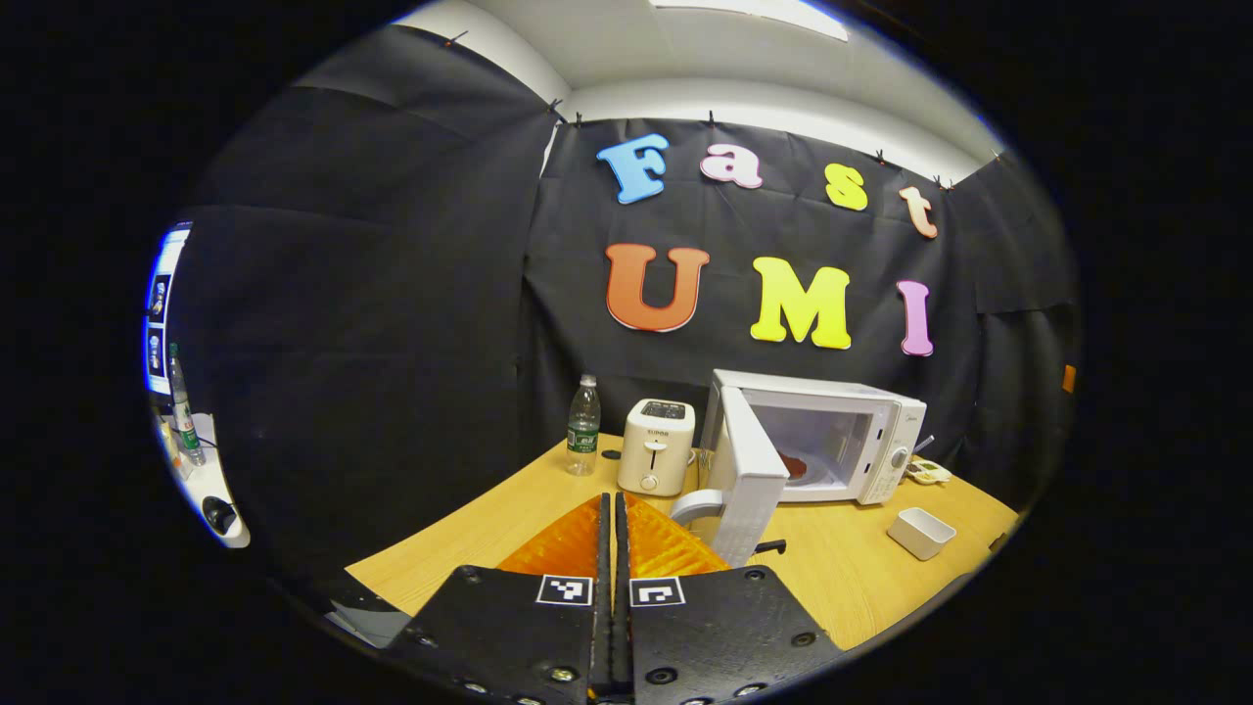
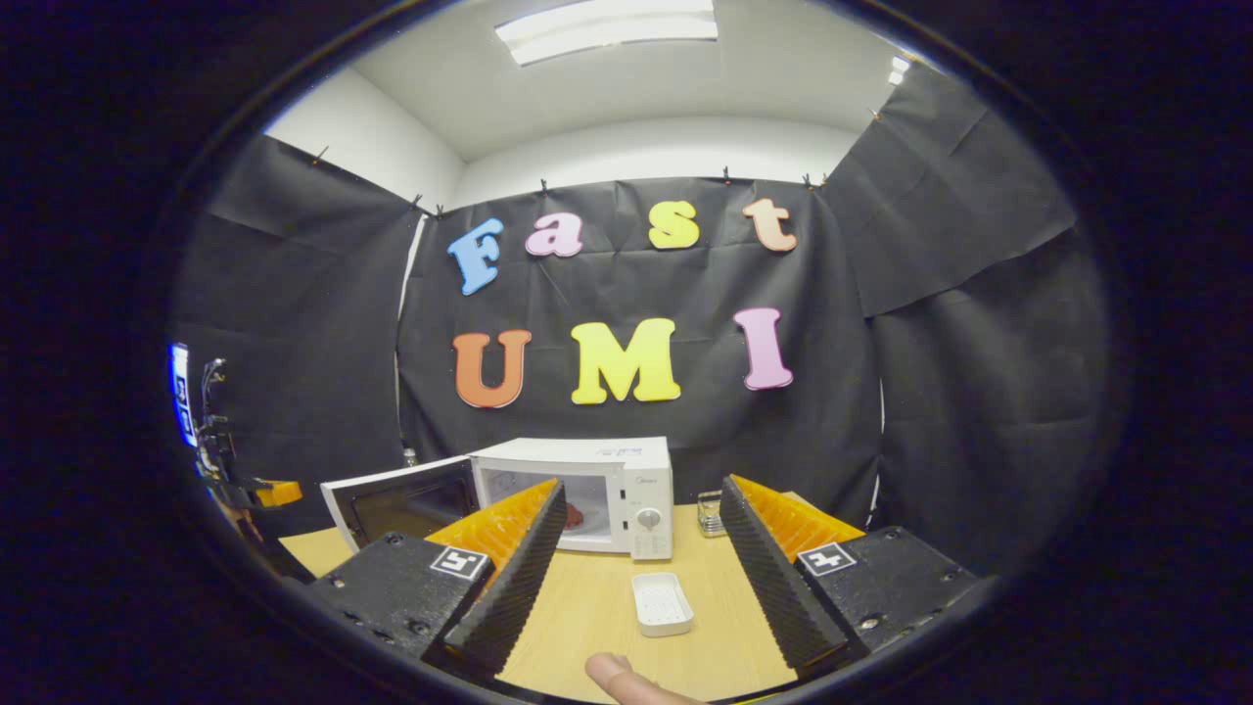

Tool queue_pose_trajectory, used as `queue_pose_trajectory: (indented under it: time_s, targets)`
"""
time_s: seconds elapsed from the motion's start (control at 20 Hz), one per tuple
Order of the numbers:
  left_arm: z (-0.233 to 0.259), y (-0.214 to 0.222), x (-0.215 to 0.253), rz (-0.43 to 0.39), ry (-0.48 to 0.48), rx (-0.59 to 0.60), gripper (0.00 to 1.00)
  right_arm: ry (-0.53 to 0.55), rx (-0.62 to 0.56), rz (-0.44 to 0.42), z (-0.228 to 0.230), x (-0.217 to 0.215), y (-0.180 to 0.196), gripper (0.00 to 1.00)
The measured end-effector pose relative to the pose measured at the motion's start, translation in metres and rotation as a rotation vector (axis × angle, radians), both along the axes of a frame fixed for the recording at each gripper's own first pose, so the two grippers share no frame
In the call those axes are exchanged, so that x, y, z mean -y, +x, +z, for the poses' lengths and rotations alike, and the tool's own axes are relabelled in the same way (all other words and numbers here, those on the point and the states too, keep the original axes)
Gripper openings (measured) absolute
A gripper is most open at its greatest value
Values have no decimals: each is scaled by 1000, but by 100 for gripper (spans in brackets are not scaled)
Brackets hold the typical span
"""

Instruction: Open the microwave oven with the left hand, put the food in, and close the microwave oven.

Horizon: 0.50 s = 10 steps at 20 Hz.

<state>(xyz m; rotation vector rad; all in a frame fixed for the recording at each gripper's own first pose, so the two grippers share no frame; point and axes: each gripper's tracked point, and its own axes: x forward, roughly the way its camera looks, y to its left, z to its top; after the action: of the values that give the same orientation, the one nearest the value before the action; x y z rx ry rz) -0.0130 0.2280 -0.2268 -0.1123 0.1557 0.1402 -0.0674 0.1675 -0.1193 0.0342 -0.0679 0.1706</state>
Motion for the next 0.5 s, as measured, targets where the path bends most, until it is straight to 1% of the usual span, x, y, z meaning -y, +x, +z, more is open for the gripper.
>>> queue_pose_trajectory:
  time_s: [0.1, 0.2, 0.3, 0.45, 0.5]
  targets:
    - [-21, 16, 0, -23, -22, -28, 0, 1, -22, -18, -8, 4, 5, 99]
    - [-44, 26, -4, -20, -72, -75, 0, -1, -53, -4, -18, -1, 7, 100]
    - [-54, 32, 0, -30, -103, -82, 0, -9, -65, 9, -22, -2, 8, 100]
    - [-59, 32, 10, -60, -90, -86, 0, -8, -66, 11, -23, 0, 10, 100]
    - [-59, 34, 11, -57, -79, -84, 0, -6, -65, 10, -23, 2, 10, 100]
